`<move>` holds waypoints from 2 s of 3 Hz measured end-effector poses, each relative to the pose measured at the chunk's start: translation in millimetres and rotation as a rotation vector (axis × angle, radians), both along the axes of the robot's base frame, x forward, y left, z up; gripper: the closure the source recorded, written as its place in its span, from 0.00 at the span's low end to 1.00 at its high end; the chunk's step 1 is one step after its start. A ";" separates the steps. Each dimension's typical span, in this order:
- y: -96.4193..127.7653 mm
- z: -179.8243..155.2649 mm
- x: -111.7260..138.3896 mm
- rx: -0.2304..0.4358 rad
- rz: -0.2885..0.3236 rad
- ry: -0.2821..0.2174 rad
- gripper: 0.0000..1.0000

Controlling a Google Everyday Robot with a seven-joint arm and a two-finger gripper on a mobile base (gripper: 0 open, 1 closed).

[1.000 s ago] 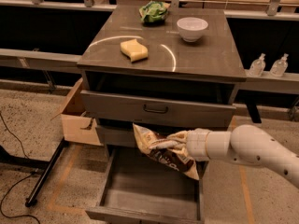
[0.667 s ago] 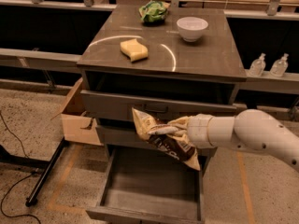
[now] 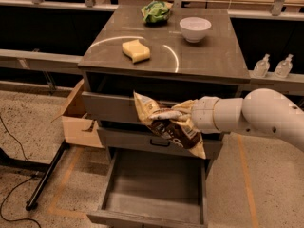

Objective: Pick brown chip bag from bottom drawer and place on counter

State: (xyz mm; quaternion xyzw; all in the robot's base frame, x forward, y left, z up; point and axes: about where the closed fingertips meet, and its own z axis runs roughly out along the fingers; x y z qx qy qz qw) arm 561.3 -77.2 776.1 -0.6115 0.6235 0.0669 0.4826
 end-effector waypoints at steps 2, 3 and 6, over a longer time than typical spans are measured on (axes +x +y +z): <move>-14.7 75.8 33.5 -0.091 -0.028 -0.109 1.00; -22.8 125.6 61.1 -0.160 -0.051 -0.204 1.00; -17.9 249.1 148.4 -0.305 -0.063 -0.471 1.00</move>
Offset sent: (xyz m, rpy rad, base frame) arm 0.0696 -0.0352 0.1478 -0.1894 -0.2265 -0.0810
